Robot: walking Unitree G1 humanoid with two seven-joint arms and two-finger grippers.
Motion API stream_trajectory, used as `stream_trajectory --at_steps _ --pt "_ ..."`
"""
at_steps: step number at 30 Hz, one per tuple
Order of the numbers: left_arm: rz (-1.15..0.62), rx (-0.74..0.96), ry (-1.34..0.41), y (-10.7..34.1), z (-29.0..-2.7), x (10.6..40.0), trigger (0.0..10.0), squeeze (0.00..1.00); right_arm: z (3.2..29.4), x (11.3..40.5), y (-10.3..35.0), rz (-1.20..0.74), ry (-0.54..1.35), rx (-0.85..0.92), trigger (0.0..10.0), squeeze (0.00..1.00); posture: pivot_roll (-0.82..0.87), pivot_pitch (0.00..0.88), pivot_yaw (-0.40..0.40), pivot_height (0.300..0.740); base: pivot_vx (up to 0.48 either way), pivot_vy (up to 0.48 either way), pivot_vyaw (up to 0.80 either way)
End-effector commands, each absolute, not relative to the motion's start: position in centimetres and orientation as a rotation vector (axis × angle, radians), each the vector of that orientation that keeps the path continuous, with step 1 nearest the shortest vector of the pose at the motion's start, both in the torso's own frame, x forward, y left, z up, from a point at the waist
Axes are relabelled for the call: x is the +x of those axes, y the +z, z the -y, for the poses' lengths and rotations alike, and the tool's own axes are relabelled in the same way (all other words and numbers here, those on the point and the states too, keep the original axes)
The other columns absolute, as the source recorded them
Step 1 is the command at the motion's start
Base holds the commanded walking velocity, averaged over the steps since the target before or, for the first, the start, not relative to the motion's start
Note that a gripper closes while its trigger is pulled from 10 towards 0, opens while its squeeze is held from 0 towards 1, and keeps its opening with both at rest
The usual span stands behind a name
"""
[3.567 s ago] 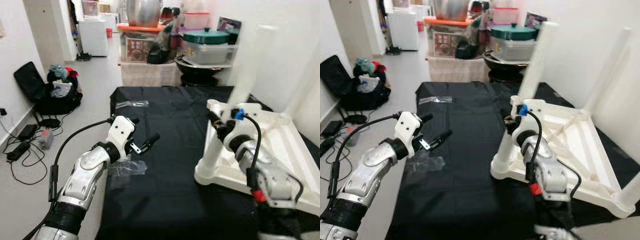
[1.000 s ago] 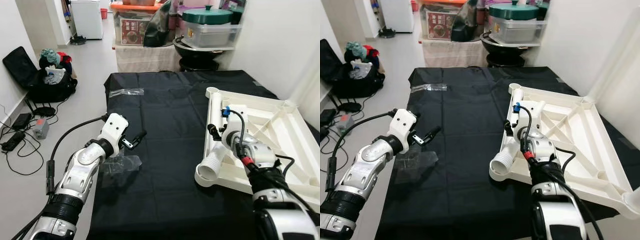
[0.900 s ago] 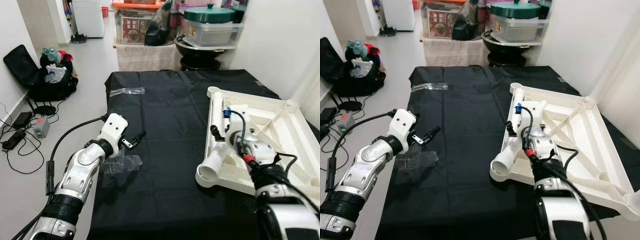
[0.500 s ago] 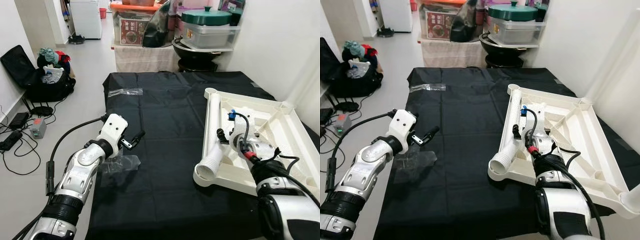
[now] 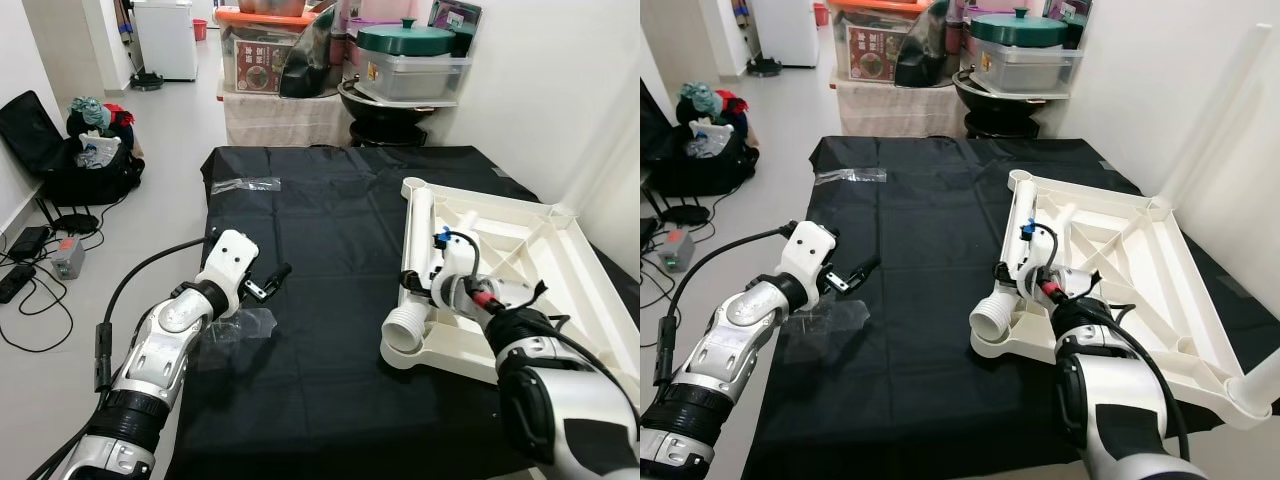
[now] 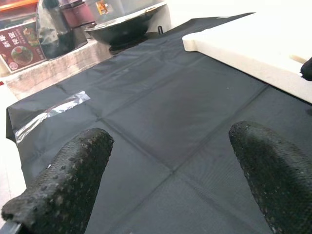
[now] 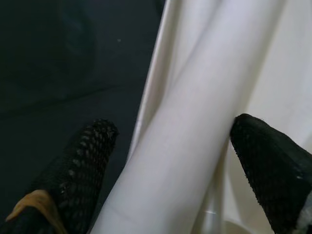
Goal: Building children table
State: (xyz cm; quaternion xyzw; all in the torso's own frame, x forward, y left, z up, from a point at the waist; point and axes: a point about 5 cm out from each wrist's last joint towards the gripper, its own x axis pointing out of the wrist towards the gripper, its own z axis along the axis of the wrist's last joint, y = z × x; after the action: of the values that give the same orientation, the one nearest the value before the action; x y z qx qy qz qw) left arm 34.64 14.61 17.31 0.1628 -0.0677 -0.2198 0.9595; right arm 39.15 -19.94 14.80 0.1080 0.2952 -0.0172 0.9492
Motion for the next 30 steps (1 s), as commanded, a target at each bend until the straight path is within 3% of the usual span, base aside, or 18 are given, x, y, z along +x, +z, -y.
stream_trajectory --at_steps 1,2,3,4,5,20,24,25,27,28,29,30 --pt "0.100 0.338 -0.446 16.4 -14.6 34.5 10.0 0.00 19.7 38.9 14.1 -0.615 -0.027 0.253 0.0 0.49 0.04 0.000 -0.126 0.740 0.000 0.000 0.00" --pt "0.099 0.338 -0.444 16.4 -14.7 34.4 10.0 0.00 19.7 38.9 13.9 -0.618 -0.028 0.253 0.0 0.38 0.04 0.000 -0.123 0.740 0.000 0.000 0.00" --pt "0.099 0.338 -0.444 16.4 -14.7 34.4 10.0 0.00 19.7 38.9 13.9 -0.618 -0.028 0.253 0.0 0.38 0.04 0.000 -0.123 0.740 0.000 0.000 0.00" --pt "0.097 0.338 -0.443 16.4 -14.7 34.4 10.0 0.00 19.7 38.8 13.7 -0.622 -0.028 0.245 0.0 0.32 0.04 0.000 -0.123 0.740 0.000 0.000 0.00" --pt "0.096 0.339 -0.442 16.3 -14.8 34.4 10.0 0.00 19.8 38.7 13.6 -0.624 -0.030 0.242 0.0 0.21 0.04 0.000 -0.124 0.740 0.000 0.000 0.00" --pt "0.093 0.345 -0.437 16.3 -14.8 34.6 10.0 0.00 21.2 38.5 13.4 -0.597 -0.050 0.221 0.0 0.15 0.04 0.000 -0.111 0.740 0.000 0.000 0.00" --pt "0.091 0.348 -0.437 16.3 -14.9 34.6 10.0 0.00 21.4 38.7 14.0 -0.558 -0.029 0.143 0.0 0.11 0.04 0.000 -0.106 0.740 0.000 0.000 0.00" --pt "0.090 0.349 -0.438 16.3 -14.9 34.6 10.0 0.00 21.5 38.7 14.1 -0.557 -0.024 0.106 0.0 0.00 0.04 0.000 -0.104 0.740 0.000 0.000 0.00" --pt "0.089 0.350 -0.438 16.3 -14.9 34.6 10.0 0.00 21.6 38.7 14.0 -0.559 -0.021 0.085 0.0 0.00 0.04 0.000 -0.104 0.740 0.000 0.000 0.00" --pt "0.088 0.351 -0.438 16.2 -14.9 34.6 10.0 0.00 21.4 38.6 13.8 -0.570 -0.007 0.063 10.0 0.00 0.04 0.000 -0.104 0.740 0.000 0.000 0.00" --pt "0.088 0.351 -0.438 16.2 -14.9 34.6 10.0 0.00 21.4 38.6 13.8 -0.570 -0.007 0.063 10.0 0.00 0.04 0.000 -0.104 0.740 0.000 0.000 0.00" --pt "0.086 0.353 -0.437 16.2 -14.9 34.6 10.0 0.00 21.3 38.7 14.1 -0.546 -0.007 0.017 10.0 1.00 0.04 0.000 -0.105 0.740 0.000 0.000 0.00"
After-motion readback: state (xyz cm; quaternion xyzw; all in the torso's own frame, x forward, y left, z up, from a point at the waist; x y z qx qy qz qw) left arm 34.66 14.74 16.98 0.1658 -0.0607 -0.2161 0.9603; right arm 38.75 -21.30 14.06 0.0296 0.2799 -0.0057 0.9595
